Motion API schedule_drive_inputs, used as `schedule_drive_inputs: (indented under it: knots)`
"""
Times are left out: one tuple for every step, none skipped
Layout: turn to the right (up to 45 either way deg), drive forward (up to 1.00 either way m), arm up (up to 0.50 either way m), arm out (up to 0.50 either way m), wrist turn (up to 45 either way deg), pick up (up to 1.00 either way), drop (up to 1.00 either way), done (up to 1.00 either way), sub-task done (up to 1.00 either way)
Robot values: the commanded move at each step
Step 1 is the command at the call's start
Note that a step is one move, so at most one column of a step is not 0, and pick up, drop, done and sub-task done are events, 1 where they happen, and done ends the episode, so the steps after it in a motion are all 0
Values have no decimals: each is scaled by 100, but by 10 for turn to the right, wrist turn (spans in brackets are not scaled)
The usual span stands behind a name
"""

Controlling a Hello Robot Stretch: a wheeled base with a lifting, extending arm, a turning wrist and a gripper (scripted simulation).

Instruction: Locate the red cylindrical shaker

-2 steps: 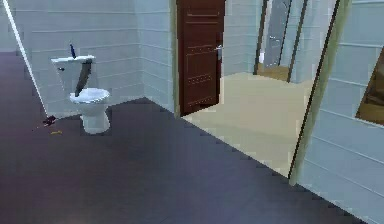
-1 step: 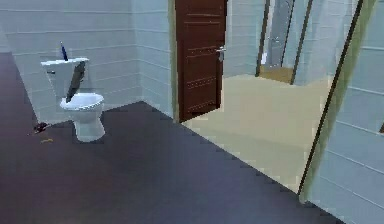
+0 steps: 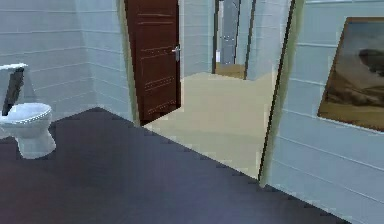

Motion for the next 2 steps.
schedule_drive_inputs:
  knots:
    - [0, 100, 0, 0, 0, 0, 0, 0, 0]
    - [0, 60, 0, 0, 0, 0, 0, 0, 0]
